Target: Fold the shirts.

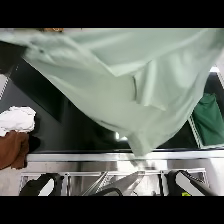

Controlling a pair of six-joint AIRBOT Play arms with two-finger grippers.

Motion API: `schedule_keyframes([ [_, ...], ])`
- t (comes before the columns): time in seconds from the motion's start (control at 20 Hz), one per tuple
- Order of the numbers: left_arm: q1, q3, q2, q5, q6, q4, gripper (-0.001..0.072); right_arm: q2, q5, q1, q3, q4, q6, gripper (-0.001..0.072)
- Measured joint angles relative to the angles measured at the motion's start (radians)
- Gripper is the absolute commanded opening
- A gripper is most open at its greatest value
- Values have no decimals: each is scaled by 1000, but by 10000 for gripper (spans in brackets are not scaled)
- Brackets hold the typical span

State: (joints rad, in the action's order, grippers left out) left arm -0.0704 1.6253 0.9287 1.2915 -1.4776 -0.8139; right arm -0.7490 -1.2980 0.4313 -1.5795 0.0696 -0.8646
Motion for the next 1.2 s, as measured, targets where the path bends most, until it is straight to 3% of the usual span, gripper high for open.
schedule_keyframes([
  [0.25, 87, -351, 146, -253, 47, -6, 20, -233, 107, -218, 116, 290, -51, 19],
  [0.45, 127, -377, 402, -403, 106, -5, 34, -518, 214, -276, 140, 377, -77, 28],
  [0.5, 128, -344, 478, -421, 121, -5, 365, -573, 237, -281, 139, 384, -78, 138],
  [0.55, 126, -304, 541, -426, 127, -4, 712, -620, 257, -284, 135, 386, -79, 323],
  [0.6, 118, -253, 607, -427, 133, -3, 692, -661, 276, -286, 129, 390, -79, 367],
  [0.75, 64, -92, 748, -341, 141, 3, 691, -708, 284, -262, 111, 395, -77, 360],
  [0.95, -52, 37, 821, -101, 143, 2, 690, -667, 122, -159, 105, 436, -69, 361],
  [1.2, -134, -158, 769, 54, 153, 2, 690, -546, -29, -67, 264, 551, -108, 363],
])
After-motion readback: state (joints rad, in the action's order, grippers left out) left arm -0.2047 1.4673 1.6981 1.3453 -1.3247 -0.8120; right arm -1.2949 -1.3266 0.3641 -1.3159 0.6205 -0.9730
